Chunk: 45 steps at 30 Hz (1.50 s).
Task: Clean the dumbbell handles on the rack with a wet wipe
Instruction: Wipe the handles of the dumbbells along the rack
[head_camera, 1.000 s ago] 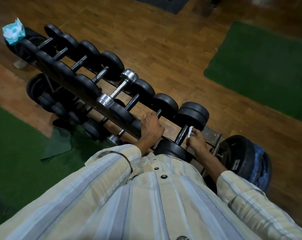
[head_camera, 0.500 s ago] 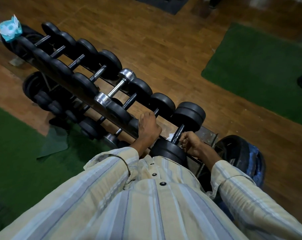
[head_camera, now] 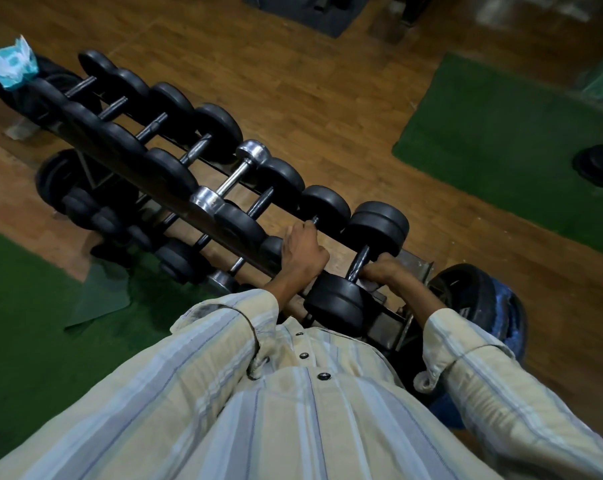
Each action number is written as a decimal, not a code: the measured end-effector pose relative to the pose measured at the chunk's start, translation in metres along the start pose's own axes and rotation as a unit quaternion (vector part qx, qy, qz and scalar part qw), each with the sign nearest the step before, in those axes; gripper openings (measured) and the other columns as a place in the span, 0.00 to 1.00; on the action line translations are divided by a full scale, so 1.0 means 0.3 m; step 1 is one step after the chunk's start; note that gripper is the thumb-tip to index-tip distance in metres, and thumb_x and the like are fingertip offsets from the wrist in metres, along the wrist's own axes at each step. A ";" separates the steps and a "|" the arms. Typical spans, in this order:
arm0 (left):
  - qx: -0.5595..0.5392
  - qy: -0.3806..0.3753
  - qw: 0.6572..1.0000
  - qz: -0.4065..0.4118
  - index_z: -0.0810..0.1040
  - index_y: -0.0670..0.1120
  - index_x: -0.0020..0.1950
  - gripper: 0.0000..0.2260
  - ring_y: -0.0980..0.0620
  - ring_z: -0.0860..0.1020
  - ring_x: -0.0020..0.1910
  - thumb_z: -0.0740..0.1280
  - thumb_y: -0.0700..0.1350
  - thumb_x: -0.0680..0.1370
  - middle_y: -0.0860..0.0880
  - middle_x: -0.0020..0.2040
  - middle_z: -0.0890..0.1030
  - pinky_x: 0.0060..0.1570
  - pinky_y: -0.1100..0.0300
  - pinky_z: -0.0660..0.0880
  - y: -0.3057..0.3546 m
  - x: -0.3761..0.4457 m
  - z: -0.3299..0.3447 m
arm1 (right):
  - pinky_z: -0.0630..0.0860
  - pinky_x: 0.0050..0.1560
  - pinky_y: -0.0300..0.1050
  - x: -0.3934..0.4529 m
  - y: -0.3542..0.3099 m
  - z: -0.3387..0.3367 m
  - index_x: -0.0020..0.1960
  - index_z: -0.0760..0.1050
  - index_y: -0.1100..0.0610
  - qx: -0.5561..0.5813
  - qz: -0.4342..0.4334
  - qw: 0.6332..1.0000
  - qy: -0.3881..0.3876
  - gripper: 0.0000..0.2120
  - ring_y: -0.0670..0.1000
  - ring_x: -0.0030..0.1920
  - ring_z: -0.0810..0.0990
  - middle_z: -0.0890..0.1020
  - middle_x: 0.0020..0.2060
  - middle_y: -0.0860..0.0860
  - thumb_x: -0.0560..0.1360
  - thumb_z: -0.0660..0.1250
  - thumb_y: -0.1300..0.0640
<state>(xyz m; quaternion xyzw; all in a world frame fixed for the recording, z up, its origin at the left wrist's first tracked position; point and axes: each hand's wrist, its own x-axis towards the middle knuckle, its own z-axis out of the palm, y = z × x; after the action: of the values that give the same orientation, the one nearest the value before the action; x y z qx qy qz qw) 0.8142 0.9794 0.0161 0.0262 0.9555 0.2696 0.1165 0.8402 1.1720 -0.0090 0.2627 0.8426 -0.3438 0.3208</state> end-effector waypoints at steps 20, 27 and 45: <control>-0.137 -0.063 0.984 0.100 0.77 0.46 0.46 0.03 0.46 0.79 0.45 0.67 0.43 0.73 0.48 0.43 0.81 0.40 0.55 0.75 -0.250 -0.134 -0.187 | 0.80 0.49 0.48 -0.292 -0.209 0.295 0.51 0.79 0.50 0.170 -0.146 0.932 0.286 0.02 0.47 0.46 0.83 0.83 0.43 0.45 0.79 0.69 0.55; -0.158 -0.105 0.977 0.101 0.78 0.47 0.44 0.01 0.46 0.80 0.41 0.69 0.43 0.75 0.47 0.39 0.82 0.38 0.56 0.72 -0.331 -0.261 -0.168 | 0.76 0.41 0.36 -0.441 -0.197 0.446 0.53 0.79 0.54 0.193 -0.150 0.922 0.299 0.03 0.39 0.42 0.80 0.83 0.41 0.45 0.81 0.68 0.56; -0.068 -0.245 0.967 0.029 0.77 0.46 0.49 0.05 0.42 0.80 0.45 0.66 0.38 0.75 0.46 0.43 0.80 0.40 0.57 0.71 -0.499 -0.413 0.192 | 0.79 0.47 0.50 -0.283 0.286 0.797 0.48 0.84 0.59 0.159 0.077 0.947 0.268 0.08 0.61 0.48 0.85 0.86 0.44 0.61 0.73 0.67 0.61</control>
<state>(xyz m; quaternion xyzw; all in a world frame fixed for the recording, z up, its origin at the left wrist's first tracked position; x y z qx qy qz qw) 0.9501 0.8671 -0.0836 0.1112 0.8763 0.3222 0.3404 1.0390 1.0279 -0.1164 0.4565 0.8090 -0.3649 0.0629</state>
